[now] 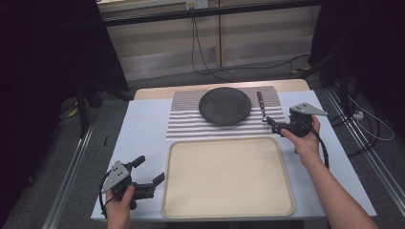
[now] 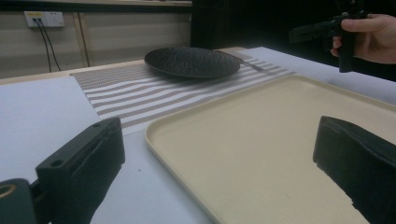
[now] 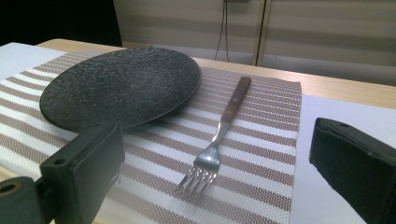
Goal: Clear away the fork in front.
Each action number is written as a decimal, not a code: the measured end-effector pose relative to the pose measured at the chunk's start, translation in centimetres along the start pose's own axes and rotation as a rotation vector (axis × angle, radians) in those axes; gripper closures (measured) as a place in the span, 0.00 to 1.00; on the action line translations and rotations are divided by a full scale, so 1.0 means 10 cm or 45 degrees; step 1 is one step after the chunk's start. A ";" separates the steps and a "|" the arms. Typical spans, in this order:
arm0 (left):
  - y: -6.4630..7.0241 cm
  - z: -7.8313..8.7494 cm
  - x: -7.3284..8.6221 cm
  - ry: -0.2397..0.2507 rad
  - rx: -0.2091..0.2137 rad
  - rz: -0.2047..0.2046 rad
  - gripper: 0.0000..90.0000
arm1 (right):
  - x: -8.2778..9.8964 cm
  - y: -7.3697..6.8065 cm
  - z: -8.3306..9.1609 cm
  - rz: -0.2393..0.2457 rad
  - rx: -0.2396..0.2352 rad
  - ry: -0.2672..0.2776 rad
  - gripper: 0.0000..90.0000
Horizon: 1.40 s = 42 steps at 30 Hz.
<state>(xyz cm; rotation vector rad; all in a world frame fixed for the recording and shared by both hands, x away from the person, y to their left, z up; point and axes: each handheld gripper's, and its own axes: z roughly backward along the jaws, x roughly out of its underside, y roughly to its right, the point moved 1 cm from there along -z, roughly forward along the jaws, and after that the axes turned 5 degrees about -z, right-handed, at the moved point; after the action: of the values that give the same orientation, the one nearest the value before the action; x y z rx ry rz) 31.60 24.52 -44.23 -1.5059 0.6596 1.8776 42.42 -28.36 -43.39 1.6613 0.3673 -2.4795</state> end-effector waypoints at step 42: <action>0.04 -0.04 -0.01 -0.012 0.018 0.009 0.03 | -0.16 0.23 -0.59 -0.032 0.098 -0.059 0.03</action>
<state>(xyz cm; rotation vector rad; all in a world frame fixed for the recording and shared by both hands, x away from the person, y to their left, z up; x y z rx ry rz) 31.61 23.92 -44.18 -1.4868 0.6736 1.8803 48.84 -29.04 -44.31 1.6330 0.2932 -2.5769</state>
